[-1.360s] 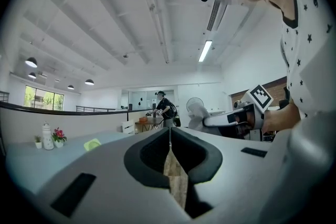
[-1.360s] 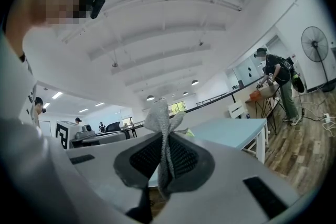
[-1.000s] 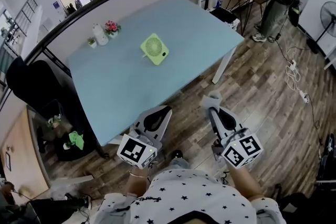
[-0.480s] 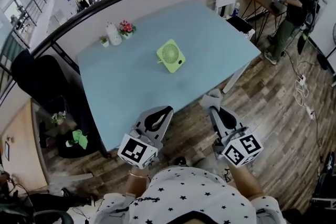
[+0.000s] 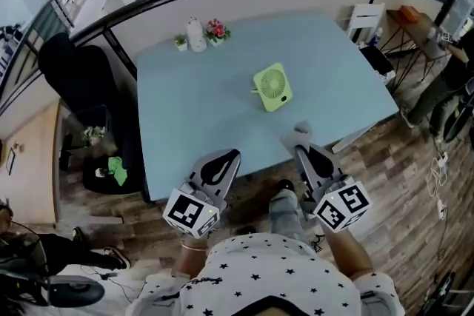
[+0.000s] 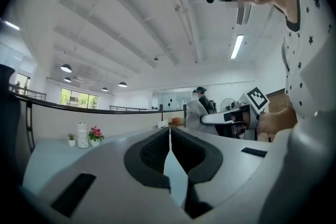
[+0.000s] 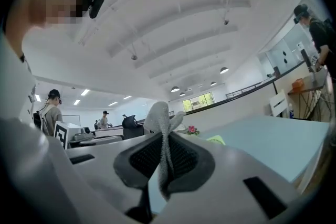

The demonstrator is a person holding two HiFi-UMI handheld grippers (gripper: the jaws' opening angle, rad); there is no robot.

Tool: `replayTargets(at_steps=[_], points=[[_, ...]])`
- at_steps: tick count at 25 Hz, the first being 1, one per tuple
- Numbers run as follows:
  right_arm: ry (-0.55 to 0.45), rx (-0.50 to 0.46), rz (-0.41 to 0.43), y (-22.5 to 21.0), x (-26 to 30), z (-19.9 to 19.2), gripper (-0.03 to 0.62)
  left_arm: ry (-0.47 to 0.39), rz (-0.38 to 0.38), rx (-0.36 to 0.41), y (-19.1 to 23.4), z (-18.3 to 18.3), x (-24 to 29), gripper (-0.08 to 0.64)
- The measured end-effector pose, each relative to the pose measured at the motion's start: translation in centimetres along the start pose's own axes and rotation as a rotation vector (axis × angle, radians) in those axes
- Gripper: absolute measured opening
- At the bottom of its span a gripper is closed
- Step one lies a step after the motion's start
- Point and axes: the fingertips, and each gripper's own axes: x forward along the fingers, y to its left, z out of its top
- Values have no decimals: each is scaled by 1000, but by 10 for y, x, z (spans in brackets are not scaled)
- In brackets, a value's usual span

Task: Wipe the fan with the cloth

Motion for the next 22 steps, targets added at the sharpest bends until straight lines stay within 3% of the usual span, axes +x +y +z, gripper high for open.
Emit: replayTargets(at_steps=[10, 22], points=[[58, 10, 214, -44, 64, 11, 26, 40, 208, 13, 29, 0, 38, 34], [114, -4, 312, -116, 108, 26, 26, 54, 344, 11, 49, 3, 102, 34]])
